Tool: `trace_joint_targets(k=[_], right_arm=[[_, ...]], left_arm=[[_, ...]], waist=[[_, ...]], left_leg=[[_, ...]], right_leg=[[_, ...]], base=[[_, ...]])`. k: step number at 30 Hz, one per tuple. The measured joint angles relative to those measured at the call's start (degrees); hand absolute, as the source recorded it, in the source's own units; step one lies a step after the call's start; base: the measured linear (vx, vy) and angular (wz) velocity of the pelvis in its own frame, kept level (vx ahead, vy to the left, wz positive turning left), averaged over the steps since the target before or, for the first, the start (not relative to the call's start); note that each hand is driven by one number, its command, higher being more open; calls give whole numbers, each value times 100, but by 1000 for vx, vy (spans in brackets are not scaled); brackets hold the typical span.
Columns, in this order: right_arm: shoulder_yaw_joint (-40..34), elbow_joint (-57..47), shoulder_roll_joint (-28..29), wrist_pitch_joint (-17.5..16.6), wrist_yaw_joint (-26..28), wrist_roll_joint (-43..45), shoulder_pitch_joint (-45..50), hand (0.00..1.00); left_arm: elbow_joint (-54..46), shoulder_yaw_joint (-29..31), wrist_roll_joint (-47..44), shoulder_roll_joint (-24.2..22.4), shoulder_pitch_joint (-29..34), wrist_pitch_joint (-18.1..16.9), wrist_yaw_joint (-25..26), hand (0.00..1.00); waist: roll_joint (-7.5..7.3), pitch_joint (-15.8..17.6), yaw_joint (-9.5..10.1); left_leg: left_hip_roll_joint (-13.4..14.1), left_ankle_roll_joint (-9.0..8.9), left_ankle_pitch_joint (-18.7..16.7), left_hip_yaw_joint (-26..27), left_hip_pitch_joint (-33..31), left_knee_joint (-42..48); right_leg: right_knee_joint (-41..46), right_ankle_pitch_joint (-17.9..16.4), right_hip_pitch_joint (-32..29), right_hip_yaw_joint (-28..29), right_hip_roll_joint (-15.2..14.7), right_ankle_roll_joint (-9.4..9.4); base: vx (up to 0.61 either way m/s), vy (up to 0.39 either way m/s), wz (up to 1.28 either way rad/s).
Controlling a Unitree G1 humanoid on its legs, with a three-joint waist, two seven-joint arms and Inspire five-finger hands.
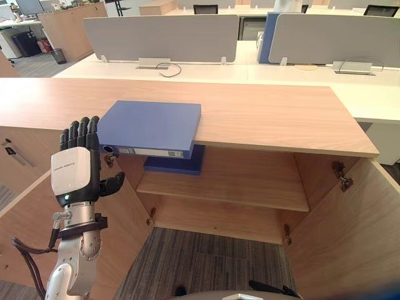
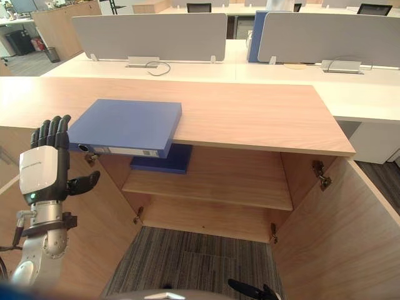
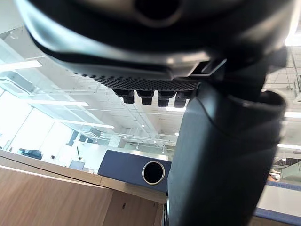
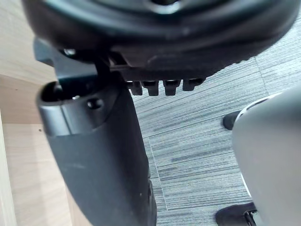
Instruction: Walk over to the cabinet, pick up the folder, carry it to the office cabinet, place the folder inside the office cabinet, then close the office cabinet door
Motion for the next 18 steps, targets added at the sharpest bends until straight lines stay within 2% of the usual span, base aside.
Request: trace_joint_targets(k=[9,13,18], right_arm=[[0,2,15,-82,-4,-42,-1,100],[-3,5,9,-89,-17,-40,-5,100],[-15,6,1,-124,-33,-38,-37,100]], left_arm=[[675,-56,200,379,-486,170,4,100],[760,-281,263,511,-696,160,4,100],[977,-377,261,537,-1040,158,6,100]], waist=[[-62,25,-29],[-60,28,-40],[-53,29,-154]], left_leg=[[7,-3,-64,205,100,4],[8,-4,-74,248,156,4],[25,0,-79,294,182,2]], right_leg=[[-25,7,-6,222,-16,-6],[-24,17,-8,315,-29,-17],[-29,58,-37,409,-25,-38]], base=[[16,10,-12],[4,13,-14],[-28,15,-9]])
